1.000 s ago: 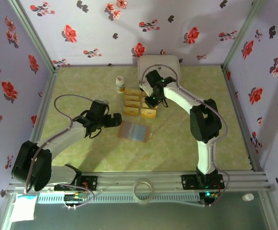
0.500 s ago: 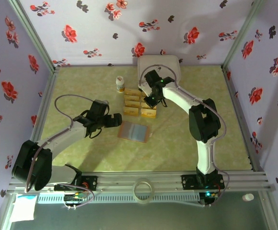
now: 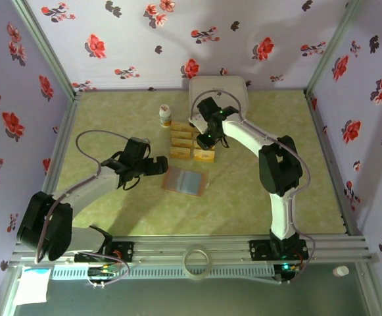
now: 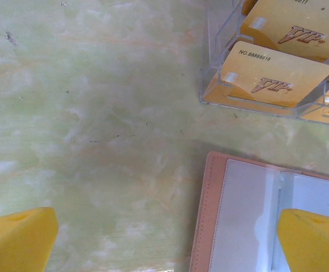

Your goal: Put the credit cards into the card holder

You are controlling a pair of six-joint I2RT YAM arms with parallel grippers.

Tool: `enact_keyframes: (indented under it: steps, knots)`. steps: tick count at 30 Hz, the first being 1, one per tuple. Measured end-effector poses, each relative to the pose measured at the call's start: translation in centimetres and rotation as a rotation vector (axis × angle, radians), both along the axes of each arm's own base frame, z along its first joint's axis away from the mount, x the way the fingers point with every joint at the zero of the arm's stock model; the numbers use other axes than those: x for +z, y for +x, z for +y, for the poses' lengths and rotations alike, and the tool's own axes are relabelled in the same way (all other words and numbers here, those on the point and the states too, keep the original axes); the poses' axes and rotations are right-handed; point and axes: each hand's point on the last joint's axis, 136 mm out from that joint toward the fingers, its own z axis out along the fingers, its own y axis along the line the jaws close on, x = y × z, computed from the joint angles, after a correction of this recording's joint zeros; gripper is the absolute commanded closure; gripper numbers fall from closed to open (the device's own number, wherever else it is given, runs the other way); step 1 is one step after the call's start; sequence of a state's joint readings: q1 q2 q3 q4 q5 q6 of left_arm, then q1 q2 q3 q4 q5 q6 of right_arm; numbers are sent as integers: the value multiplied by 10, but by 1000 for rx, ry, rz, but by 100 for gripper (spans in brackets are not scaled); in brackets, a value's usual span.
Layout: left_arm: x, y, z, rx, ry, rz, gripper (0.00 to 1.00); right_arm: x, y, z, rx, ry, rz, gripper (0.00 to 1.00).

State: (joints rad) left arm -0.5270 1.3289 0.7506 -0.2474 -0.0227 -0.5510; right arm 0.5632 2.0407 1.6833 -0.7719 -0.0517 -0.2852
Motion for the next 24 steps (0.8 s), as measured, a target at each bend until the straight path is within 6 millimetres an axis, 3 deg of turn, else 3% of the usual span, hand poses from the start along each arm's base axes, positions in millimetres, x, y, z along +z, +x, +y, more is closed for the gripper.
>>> enact_keyframes:
  steps: [7,24]
  knots:
    - [-2,0,0,0,2,7,0,-3,2,1,18,-8,-1,69]
    - [-3,-1,-1,-4,-1,11,0,-5,2,-1,47,-24,-10,88]
